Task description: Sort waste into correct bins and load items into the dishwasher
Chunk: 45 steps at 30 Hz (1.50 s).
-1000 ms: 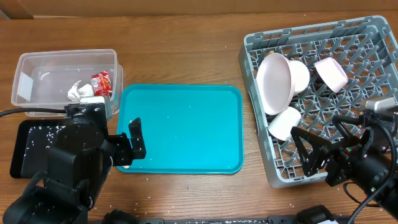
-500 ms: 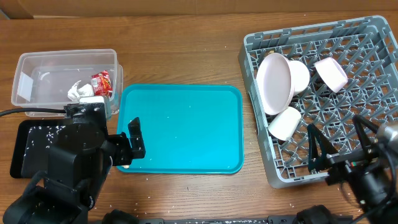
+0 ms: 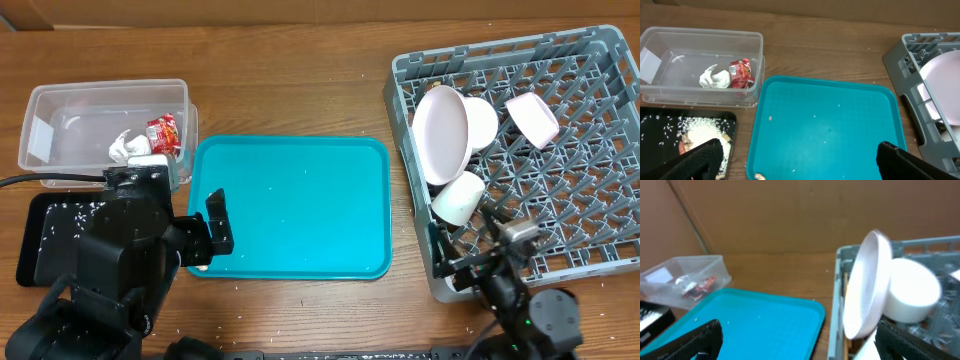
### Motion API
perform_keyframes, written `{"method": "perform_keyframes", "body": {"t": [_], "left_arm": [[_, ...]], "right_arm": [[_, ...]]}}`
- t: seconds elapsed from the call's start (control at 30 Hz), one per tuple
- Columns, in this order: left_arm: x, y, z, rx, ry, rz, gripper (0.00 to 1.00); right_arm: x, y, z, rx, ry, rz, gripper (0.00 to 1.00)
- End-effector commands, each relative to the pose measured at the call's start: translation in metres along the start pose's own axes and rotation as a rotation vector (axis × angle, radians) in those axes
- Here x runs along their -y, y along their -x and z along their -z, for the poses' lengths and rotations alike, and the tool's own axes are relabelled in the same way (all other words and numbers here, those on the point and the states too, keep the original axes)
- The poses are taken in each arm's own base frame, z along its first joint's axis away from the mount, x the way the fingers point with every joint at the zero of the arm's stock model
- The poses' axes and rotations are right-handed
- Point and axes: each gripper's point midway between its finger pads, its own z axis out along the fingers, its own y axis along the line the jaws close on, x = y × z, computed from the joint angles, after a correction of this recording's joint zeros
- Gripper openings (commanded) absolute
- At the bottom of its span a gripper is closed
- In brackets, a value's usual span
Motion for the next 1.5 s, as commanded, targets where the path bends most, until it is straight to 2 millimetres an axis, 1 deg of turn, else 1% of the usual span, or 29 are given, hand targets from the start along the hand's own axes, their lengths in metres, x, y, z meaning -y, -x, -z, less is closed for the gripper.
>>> {"method": "perform_keyframes", "body": {"t": [0.0, 0.17, 0.23, 0.3, 1.13, 1.2, 1.23, 1.27, 1.3, 1.37, 1.4, 1.47], "left_arm": [[-0.003, 0.004, 0.002, 0.014, 0.014, -0.016, 1.00], [-0.003, 0.004, 0.002, 0.014, 0.014, -0.016, 1.00], [-0.003, 0.004, 0.002, 0.014, 0.014, -0.016, 1.00], [-0.003, 0.004, 0.002, 0.014, 0.014, -0.016, 1.00], [-0.003, 0.002, 0.001, 0.006, 0.017, -0.018, 1.00], [-0.007, 0.001, 0.001, 0.003, 0.039, -0.040, 1.00], [-0.010, -0.002, 0.001, -0.010, 0.054, -0.050, 1.00], [-0.014, -0.011, 0.003, -0.041, 0.066, -0.059, 1.00], [-0.020, -0.014, 0.004, -0.050, 0.089, -0.071, 1.00], [-0.034, -0.010, 0.005, -0.014, 0.150, -0.053, 1.00], [-0.035, -0.007, 0.004, 0.009, 0.150, -0.034, 1.00], [-0.031, 0.000, 0.000, 0.070, 0.096, -0.048, 1.00]], "right_arm": [[-0.004, -0.022, -0.009, 0.012, 0.059, 0.002, 1.00], [0.001, -0.043, -0.022, 0.033, 0.067, 0.006, 1.00], [0.000, -0.038, -0.023, 0.071, 0.075, 0.011, 1.00], [0.000, -0.039, -0.025, 0.089, 0.082, 0.014, 1.00], [-0.001, -0.039, -0.024, 0.087, 0.082, 0.014, 1.00], [-0.001, -0.039, -0.024, 0.087, 0.082, 0.014, 1.00], [-0.001, -0.039, -0.024, 0.087, 0.082, 0.014, 1.00], [-0.001, -0.039, -0.024, 0.087, 0.082, 0.014, 1.00], [-0.001, -0.039, -0.024, 0.087, 0.082, 0.014, 1.00], [-0.001, -0.039, -0.024, 0.087, 0.082, 0.014, 1.00], [-0.001, -0.039, -0.024, 0.087, 0.082, 0.014, 1.00], [-0.001, -0.039, -0.024, 0.087, 0.082, 0.014, 1.00]]}}
